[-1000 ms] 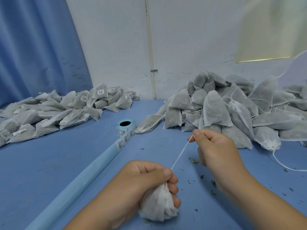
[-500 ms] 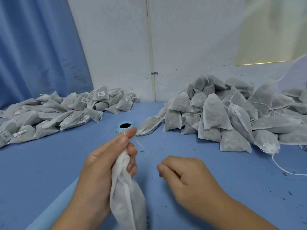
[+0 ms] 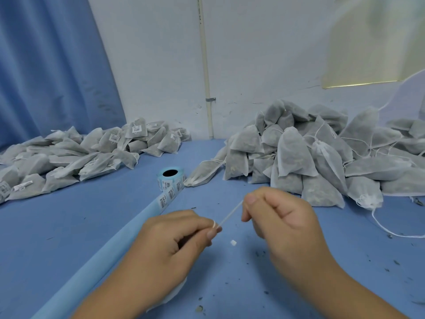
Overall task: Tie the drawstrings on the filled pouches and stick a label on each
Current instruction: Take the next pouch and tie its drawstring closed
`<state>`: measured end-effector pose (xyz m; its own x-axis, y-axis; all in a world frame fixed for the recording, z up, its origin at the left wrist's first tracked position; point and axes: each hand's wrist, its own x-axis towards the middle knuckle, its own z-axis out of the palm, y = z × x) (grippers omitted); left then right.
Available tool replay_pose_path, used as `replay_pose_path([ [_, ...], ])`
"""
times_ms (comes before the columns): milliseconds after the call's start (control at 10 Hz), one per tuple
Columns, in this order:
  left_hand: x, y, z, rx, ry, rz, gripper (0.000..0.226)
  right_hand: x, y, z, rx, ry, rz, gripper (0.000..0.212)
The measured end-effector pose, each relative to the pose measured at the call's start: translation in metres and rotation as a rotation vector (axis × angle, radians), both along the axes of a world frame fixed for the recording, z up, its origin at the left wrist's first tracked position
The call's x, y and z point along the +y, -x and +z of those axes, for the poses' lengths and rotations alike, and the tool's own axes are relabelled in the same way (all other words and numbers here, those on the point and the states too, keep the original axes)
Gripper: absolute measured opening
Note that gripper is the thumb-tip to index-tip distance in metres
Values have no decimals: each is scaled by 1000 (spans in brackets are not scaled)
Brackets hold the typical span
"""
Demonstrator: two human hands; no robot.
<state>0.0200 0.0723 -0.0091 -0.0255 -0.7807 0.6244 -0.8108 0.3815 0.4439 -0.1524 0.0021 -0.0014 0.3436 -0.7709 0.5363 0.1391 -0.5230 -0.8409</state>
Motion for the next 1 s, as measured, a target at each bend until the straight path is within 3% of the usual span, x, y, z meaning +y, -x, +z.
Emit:
replay_pose_path([
  [100,3,7,0,106,-125,-54,22,-18,-1,-9,49,-90,-59,35],
  [200,4,13,4,411,-332,-95,25,-29,-5,-24,304,-46,-28,36],
  [300,2,12,9,949,-494,-204,22,-36,-8,-38,657,128,-111,32],
  [400,0,4,13,1364,-538,-325,19,-37,-7,-39,691,255,-237,15],
  [500,0,-2,14,1542,-651,-395,16,-25,-7,-26,394,322,-266,8],
  [600,-4,0,10,1538,-728,-412,14,-5,-9,-14,178,383,-64,13],
  [700,-10,4,4,1512,-748,-322,13,14,-13,-11,148,386,176,23],
  [800,-11,3,-3,1506,-813,-348,18,16,-17,-12,208,316,148,26],
  [900,-9,1,-6,1437,-803,-318,24,10,-16,-13,212,149,63,16],
  [1000,-6,18,9,1395,-781,-161,39,9,-16,-10,221,-10,104,11],
])
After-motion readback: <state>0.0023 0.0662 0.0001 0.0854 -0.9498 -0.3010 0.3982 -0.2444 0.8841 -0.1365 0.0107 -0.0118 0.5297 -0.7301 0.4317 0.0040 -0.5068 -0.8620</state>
